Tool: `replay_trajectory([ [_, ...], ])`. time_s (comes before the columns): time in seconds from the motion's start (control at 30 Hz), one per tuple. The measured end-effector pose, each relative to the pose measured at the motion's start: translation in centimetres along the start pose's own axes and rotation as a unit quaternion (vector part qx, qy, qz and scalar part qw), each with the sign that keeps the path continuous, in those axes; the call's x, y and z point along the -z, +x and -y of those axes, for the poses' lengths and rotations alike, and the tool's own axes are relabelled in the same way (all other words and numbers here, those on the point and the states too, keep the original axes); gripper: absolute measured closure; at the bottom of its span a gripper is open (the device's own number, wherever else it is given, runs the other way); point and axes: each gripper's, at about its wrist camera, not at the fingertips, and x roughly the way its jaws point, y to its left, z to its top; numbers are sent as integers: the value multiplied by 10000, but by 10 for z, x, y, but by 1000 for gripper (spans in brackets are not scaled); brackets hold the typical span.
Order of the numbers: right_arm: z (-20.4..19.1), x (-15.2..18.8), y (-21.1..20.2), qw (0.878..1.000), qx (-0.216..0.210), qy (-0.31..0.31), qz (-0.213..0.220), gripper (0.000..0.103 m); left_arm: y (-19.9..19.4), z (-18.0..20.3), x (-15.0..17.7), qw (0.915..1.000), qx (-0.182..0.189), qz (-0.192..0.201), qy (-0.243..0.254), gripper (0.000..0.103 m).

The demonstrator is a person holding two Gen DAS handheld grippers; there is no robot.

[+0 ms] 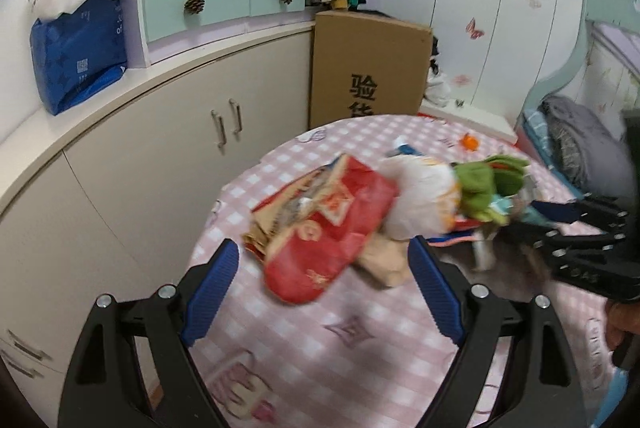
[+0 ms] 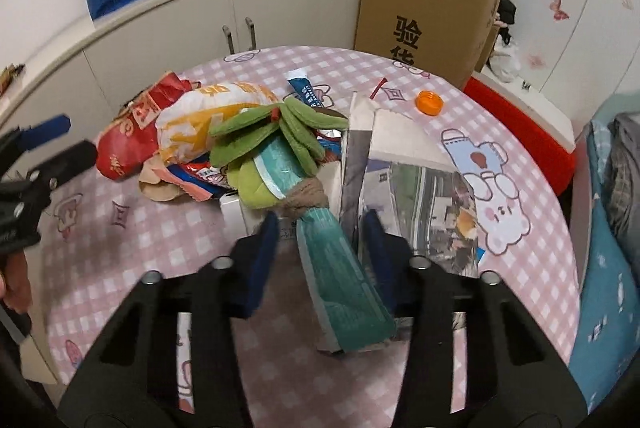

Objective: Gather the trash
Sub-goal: 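Grasp the teal toothpaste tube with the right tool while the left tool grasps the red snack bag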

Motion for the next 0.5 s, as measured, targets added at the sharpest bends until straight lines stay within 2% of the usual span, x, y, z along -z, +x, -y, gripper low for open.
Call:
replay_trajectory([
  [0.13, 6, 2, -8, 9995, -187, 198, 126, 77, 22, -4, -6, 9989, -195, -155, 386, 18],
  [0.33, 19, 12, -26, 9970, -439, 588, 254, 77, 49, 15, -14, 9915, -449, -303, 1184, 17],
  [0.5, 24, 15, -36, 9949, -547, 777, 334, 77, 62, 31, -17, 9875, -514, -392, 1439, 17],
])
